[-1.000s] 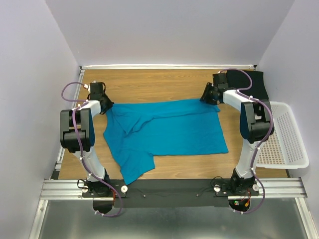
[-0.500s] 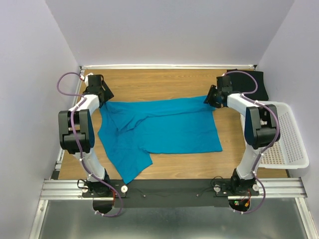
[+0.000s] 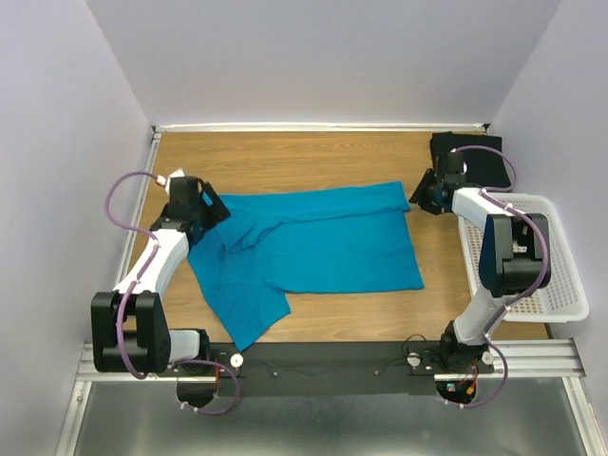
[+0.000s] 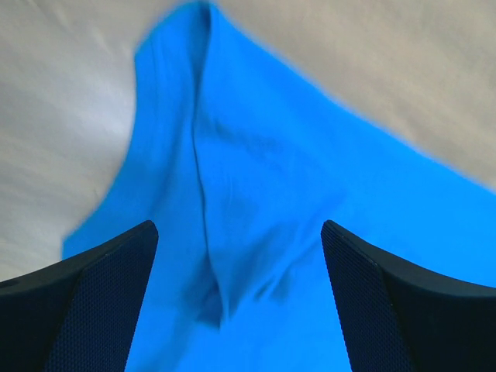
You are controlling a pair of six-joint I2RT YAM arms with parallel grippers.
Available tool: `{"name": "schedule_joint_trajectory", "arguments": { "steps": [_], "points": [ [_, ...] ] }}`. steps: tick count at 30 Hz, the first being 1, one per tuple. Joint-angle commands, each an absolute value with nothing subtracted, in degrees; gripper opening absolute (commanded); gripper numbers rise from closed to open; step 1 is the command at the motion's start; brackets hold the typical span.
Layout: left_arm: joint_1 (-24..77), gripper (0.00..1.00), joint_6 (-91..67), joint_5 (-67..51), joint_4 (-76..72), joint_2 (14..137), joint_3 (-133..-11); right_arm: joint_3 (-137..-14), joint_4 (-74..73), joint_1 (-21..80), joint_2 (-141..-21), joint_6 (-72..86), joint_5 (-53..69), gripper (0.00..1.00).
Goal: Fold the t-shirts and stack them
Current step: Fold the tshirt
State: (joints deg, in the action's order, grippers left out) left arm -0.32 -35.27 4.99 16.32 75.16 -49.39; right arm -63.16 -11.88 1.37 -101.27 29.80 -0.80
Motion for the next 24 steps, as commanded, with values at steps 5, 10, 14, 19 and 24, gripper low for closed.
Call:
{"name": "schedule_joint_trajectory", "arguments": {
  "steps": [5,10,14,19,24],
  "points": [
    [3.0,0.94,-37.0,0.6,17.8,72.9,-41.6,-64.4,-11.9,0.3,-104.8,31.1,4.7,0.50],
    [4.2,0.94,-35.9,1.6,17.3,74.3,-41.6,-65.4,-11.4,0.3,-107.4,31.5,6.3,0.50],
    [4.8,0.90,-34.8,1.1,16.3,76.6,-41.4,-65.1,-10.6,0.3,-108.4,31.7,7.4,0.49],
    [6.1,0.85,-33.9,0.4,16.3,78.7,-42.4,-65.0,-9.8,0.3,-109.2,32.3,8.6,0.47],
    [6.8,0.68,-33.7,0.4,16.2,80.7,-42.5,-64.7,-9.7,0.3,-109.1,32.6,8.7,0.41]
  ]
}}
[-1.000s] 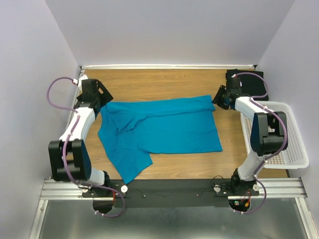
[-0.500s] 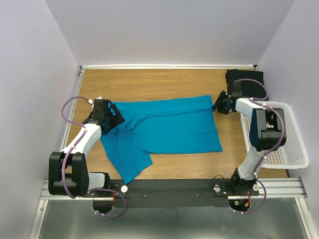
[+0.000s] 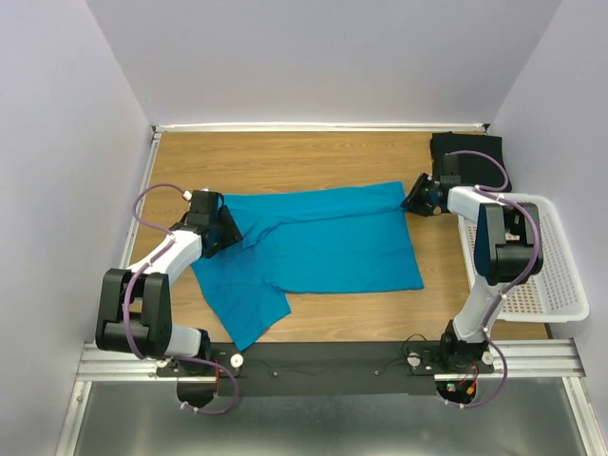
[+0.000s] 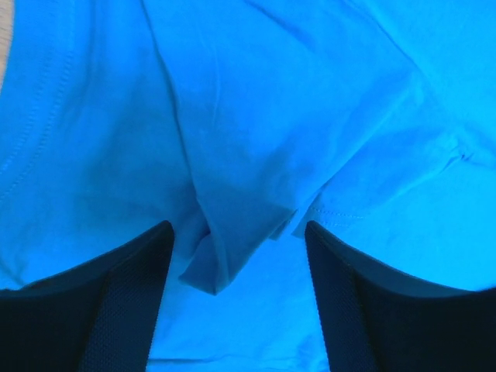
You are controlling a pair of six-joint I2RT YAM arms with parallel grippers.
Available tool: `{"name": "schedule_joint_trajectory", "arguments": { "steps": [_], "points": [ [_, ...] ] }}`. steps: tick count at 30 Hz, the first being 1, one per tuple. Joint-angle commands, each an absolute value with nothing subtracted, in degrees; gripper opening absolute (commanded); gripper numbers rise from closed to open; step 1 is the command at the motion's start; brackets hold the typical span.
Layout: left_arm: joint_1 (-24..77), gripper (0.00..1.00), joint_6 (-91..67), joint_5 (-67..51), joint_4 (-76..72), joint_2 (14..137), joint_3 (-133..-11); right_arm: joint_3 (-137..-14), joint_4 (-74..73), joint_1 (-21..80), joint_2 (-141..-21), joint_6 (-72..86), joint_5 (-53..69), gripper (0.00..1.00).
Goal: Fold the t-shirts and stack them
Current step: Fold the tshirt
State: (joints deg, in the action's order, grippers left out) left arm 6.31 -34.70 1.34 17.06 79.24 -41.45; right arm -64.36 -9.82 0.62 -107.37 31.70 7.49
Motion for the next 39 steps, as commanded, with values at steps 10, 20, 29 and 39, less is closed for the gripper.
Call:
{"name": "schedule_joint_trajectory", "arguments": {
  "steps": [10,20,29,39],
  "points": [
    [6.8,0.07,-34.0,4.9,19.2,79.4,-46.2,-64.5,-9.8,0.3,-107.6,31.4,9.3,0.01],
    [5.9,0.00,-32.3,6.3,22.9,79.3,-51.6,-64.5,-10.8,0.3,-105.3,33.0,12.2,0.01],
    [5.3,0.00,-31.3,8.3,28.6,77.7,-54.1,-67.1,-16.5,0.3,-104.7,34.3,14.1,0.01],
    [3.7,0.00,-28.1,9.7,33.1,79.1,-59.8,-68.2,-22.4,0.3,-103.5,32.5,10.6,0.01]
  ]
}}
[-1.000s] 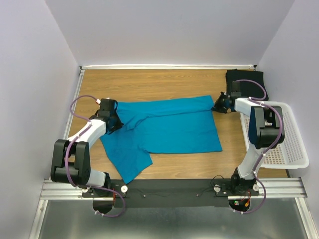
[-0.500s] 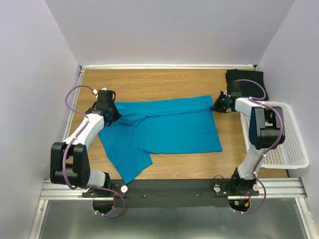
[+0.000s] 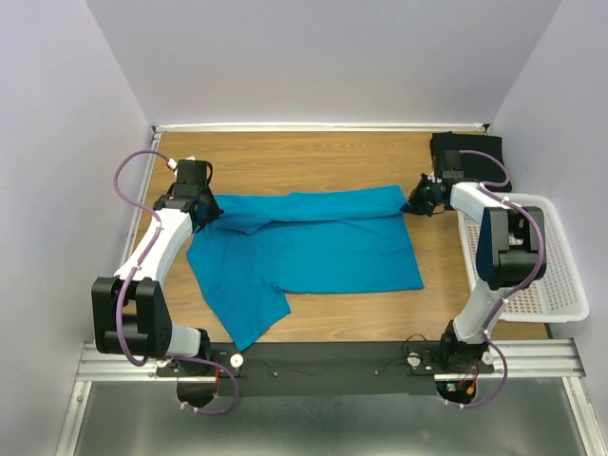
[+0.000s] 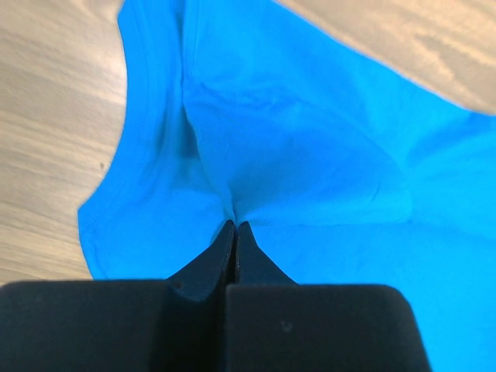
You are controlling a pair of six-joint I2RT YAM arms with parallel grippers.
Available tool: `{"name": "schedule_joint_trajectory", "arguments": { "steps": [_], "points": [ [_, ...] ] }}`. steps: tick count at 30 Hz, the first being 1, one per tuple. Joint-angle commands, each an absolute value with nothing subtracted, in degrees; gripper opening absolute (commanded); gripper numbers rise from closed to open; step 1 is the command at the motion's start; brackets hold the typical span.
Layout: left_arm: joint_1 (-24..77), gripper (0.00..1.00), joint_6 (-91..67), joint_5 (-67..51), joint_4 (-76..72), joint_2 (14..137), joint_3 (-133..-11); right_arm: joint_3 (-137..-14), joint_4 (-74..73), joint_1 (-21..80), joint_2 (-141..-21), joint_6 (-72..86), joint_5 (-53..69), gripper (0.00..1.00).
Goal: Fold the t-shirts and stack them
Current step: Fold the tshirt
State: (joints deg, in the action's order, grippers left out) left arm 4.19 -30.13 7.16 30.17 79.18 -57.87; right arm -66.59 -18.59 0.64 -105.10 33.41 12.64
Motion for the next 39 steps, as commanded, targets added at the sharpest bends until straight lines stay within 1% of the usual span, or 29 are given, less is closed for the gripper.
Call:
{"name": "schedule_joint_trajectory", "arguments": {
  "steps": [1,7,10,11,12,13,14,15,17,18,19,21,24,26,27,30,32,36,39],
  "points": [
    [3.6,0.00,-27.9,9.7,33.1,79.4,-59.7,-68.2,-22.4,0.3,-103.7,32.4,10.5,0.01],
    [3.6,0.00,-27.7,7.0,30.2,81.1,-54.9,-68.2,-22.3,0.3,-107.5,32.1,12.6,0.01],
    [3.6,0.04,-29.0,6.9,28.0,82.1,-52.0,-68.0,-22.3,0.2,-108.9,31.7,13.4,0.02],
    [3.6,0.07,-29.3,7.0,27.5,82.3,-51.6,-68.0,-22.3,0.3,-109.1,31.5,13.4,0.04],
    [3.6,0.13,-29.7,7.1,27.1,82.2,-51.3,-68.0,-22.4,0.3,-108.8,30.4,13.6,0.13],
    [3.6,0.24,-30.1,7.4,26.8,81.9,-51.0,-68.1,-22.4,0.3,-108.5,29.8,13.6,0.19],
    [3.3,0.48,-30.8,8.2,26.3,81.3,-51.1,-68.6,-22.4,0.3,-107.7,29.2,13.4,0.33],
    [2.9,0.55,-31.2,8.5,26.2,81.0,-51.2,-68.9,-22.4,0.4,-107.3,27.5,13.1,0.39],
    [1.9,0.69,-31.6,9.1,25.6,79.8,-52.2,-70.1,-22.4,0.3,-106.6,25.4,12.8,0.48],
    [0.7,0.79,-31.7,9.7,24.4,79.5,-52.6,-71.4,-22.4,0.3,-106.7,24.0,12.0,0.54],
    [0.4,0.84,-31.7,10.0,23.6,79.3,-53.0,-72.2,-22.4,0.3,-106.9,23.5,11.5,0.57],
    [-1.7,0.91,-31.6,9.9,20.5,79.7,-53.5,-74.3,-22.3,0.3,-107.7,22.1,11.6,0.61],
    [-3.2,0.91,-30.8,9.2,15.9,83.5,-54.7,-76.8,-22.1,0.3,-110.7,20.0,13.7,0.61],
    [-3.8,0.86,-30.7,9.3,14.1,87.8,-56.4,-79.0,-21.7,0.3,-113.4,19.0,14.3,0.60],
    [-4.0,0.81,-30.7,9.7,12.2,89.1,-57.0,-79.8,-21.4,0.3,-114.1,18.7,14.5,0.59],
    [-4.5,0.74,-30.6,9.6,8.8,93.6,-59.1,-82.9,-21.2,0.3,-117.1,17.6,16.4,0.57],
    [-4.5,0.73,-30.4,9.4,8.7,97.0,-61.4,-84.2,-21.1,0.3,-119.1,17.3,17.1,0.56],
    [-4.7,0.69,-30.0,9.5,8.3,100.4,-63.6,-85.0,-20.9,0.3,-121.0,16.5,18.9,0.56],
    [-4.7,0.65,-29.6,8.6,7.8,102.0,-64.5,-85.0,-20.7,0.4,-122.0,16.3,20.5,0.54]
  ]
}}
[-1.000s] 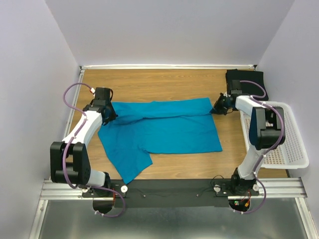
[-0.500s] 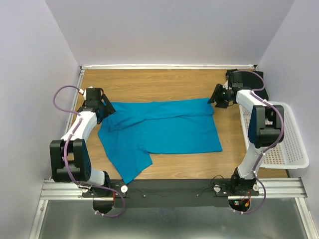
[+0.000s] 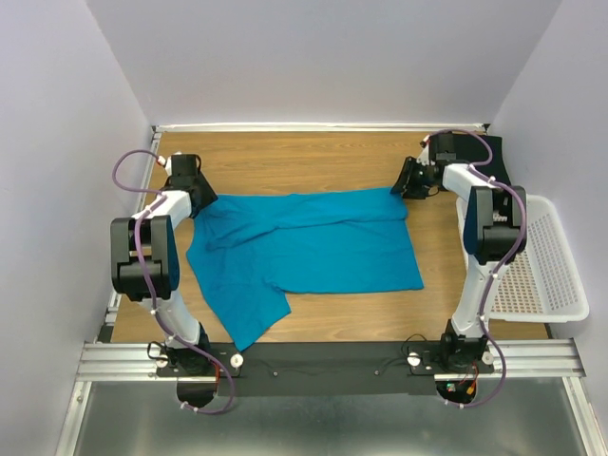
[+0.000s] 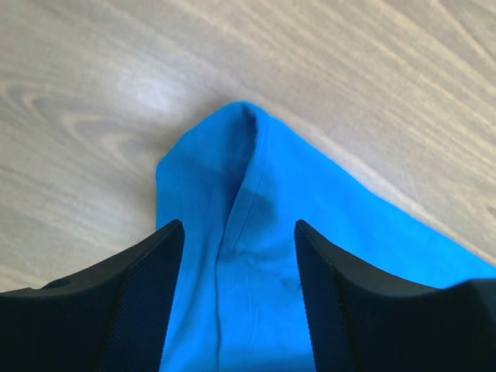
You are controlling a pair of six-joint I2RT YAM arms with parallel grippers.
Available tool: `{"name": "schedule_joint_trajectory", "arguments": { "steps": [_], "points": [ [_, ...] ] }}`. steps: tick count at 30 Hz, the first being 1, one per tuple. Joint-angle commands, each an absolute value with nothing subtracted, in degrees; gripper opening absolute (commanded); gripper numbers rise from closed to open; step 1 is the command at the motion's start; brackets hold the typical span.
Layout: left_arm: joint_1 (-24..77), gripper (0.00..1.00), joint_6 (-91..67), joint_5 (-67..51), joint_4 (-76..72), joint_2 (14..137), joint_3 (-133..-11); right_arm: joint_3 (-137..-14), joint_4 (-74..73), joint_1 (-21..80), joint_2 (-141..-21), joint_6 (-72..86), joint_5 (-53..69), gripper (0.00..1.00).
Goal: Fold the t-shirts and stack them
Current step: Fold the tshirt
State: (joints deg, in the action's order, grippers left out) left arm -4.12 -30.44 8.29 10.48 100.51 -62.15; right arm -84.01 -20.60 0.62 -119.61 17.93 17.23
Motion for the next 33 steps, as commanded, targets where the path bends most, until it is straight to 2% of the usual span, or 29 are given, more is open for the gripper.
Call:
{"name": "schedule_joint_trajectory", "arguments": {
  "steps": [1,5,11,19,24,29,32,33],
  "points": [
    [-4.6,0.63,-29.4,8.3,7.8,102.5,-64.8,-85.0,-20.6,0.4,-122.2,16.2,20.8,0.53],
    [-4.6,0.56,-29.4,7.0,7.6,104.4,-65.3,-84.5,-20.1,0.3,-122.9,16.3,20.9,0.50],
    [-4.7,0.55,-28.9,7.6,7.4,107.2,-67.2,-84.4,-19.6,0.3,-124.1,16.4,22.2,0.44],
    [-4.6,0.54,-27.8,8.7,8.0,110.6,-71.2,-84.1,-19.5,0.3,-124.5,16.3,21.9,0.44],
    [-4.6,0.47,-27.4,8.5,8.2,112.5,-72.9,-84.2,-19.4,0.2,-124.9,16.3,20.0,0.43],
    [-4.6,0.38,-27.4,8.9,8.3,114.3,-74.2,-84.3,-19.4,0.3,-125.7,16.2,18.8,0.32],
    [-4.6,0.27,-27.2,9.5,8.4,115.0,-74.7,-84.3,-19.4,0.3,-125.9,15.9,17.8,0.17],
    [-4.8,0.20,-26.9,10.2,8.4,115.3,-75.0,-84.3,-19.4,0.3,-125.9,15.9,17.1,0.08]
  ]
}}
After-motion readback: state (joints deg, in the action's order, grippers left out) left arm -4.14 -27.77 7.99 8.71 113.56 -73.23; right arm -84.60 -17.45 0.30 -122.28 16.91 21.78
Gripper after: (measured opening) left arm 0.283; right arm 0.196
